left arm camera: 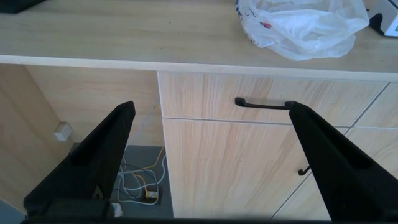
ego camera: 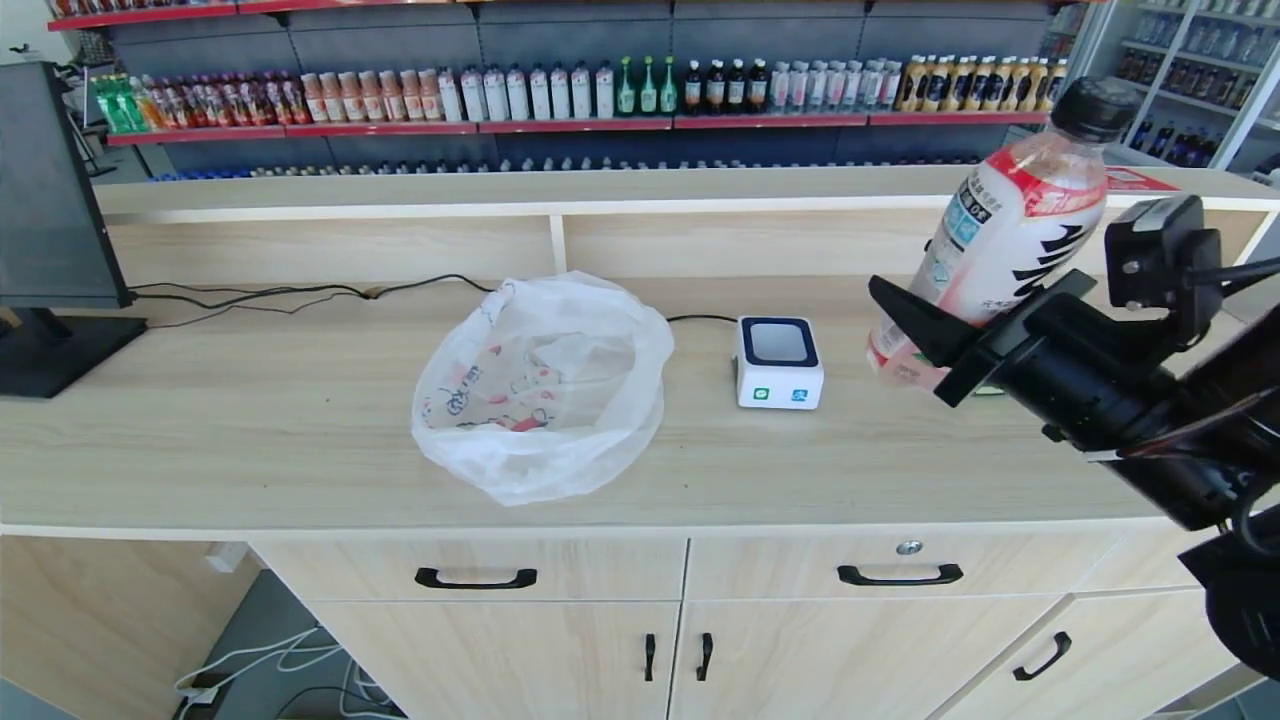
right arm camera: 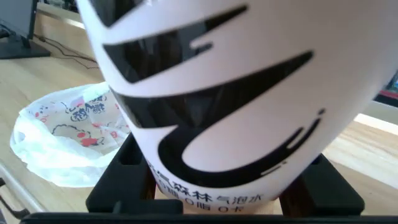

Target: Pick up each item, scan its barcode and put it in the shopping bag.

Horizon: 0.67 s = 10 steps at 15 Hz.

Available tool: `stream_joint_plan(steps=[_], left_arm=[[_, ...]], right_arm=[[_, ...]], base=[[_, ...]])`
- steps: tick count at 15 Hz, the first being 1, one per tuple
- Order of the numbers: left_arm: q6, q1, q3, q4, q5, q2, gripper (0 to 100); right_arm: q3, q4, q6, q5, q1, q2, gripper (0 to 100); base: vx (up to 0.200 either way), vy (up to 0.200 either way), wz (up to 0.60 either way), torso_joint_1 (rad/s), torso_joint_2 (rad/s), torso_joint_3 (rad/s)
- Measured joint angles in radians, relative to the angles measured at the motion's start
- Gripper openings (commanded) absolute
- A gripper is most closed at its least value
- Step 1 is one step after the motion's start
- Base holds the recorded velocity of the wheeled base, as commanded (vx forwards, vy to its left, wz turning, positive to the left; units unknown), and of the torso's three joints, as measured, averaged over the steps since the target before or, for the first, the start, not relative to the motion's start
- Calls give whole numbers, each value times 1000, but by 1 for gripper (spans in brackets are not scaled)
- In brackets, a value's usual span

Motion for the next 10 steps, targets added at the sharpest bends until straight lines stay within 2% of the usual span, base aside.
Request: stream_joint_plan(steps=[2, 4, 7, 10], left_arm=[[-2, 0, 0, 0, 0, 0, 100], [-2, 0, 0, 1, 0, 0, 100], [-3, 0, 0, 0, 0, 0, 100], [-5, 0, 0, 0, 0, 0, 100]], right_arm=[[92, 50, 71, -114, 11, -125, 0], [125, 84, 89, -193, 25, -211, 0], [183, 208, 113, -263, 31, -329, 0], [226, 249, 124, -269, 33, -402, 0]], base=[[0, 0, 0, 0, 0, 0], [0, 0, 0, 0, 0, 0], [-200, 0, 0, -1, 4, 4], [-200, 0, 0, 9, 2, -1]])
